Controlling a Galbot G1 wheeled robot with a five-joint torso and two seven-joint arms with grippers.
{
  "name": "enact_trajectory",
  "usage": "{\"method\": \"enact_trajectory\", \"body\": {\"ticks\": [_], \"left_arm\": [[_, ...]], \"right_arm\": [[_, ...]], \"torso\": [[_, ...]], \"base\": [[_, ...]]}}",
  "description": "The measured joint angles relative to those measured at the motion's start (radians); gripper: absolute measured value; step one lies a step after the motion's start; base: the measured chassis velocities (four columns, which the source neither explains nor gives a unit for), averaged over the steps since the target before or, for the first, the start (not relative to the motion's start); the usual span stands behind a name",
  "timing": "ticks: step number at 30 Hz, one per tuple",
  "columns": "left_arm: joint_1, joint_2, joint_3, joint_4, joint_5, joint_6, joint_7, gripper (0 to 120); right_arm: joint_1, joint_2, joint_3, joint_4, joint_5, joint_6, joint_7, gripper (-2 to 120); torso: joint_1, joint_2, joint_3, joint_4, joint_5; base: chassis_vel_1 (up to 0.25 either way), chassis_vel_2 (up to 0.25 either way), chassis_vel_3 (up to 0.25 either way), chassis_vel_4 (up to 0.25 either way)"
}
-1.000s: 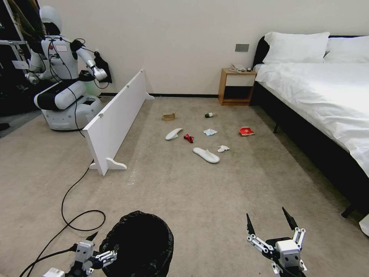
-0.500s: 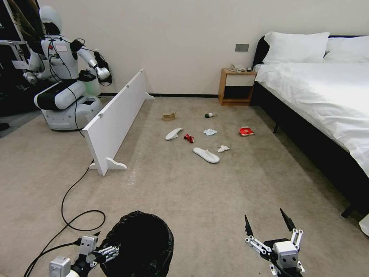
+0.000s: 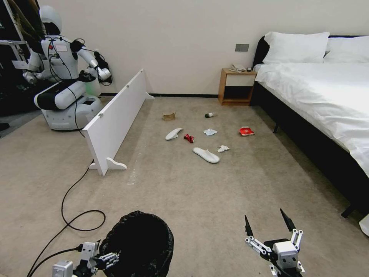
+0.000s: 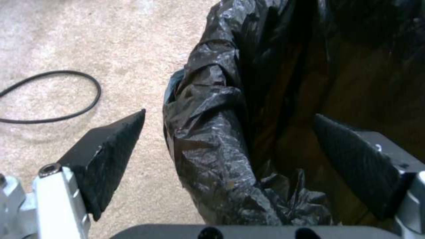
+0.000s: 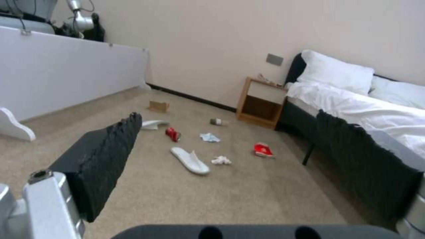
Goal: Pick up the trash bin, then pick up the garbage from the floor and place it into the trash bin.
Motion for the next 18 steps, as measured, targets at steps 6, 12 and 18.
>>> {"method": "enact_trajectory", "body": {"ticks": [6,12,18], "left_arm": [[-0.013,0.002,0.008,0.012,-0.013,0.014,-0.007,100],[-0.028,0.006,0.009,0.023,-0.024,0.023,-0.013,100],[-0.042,0.017,0.008,0.037,-0.045,0.034,-0.016,98]], "right_arm": [[-0.001,0.0,0.0,0.001,0.001,0.001,0.0,100],[-0.001,0.001,-0.002,0.001,0.001,0.002,0.0,100],[0.0,0.004,-0.003,0.001,0.001,0.002,0.0,100]], "torso": [[0.0,0.0,0.0,0.0,0.0],[0.0,0.0,0.0,0.0,0.0001],[0.0,0.0,0.0,0.0,0.0001]], "base": [[0.0,0.0,0.0,0.0],[0.0,0.0,0.0,0.0],[0.0,0.0,0.0,0.0]]}}
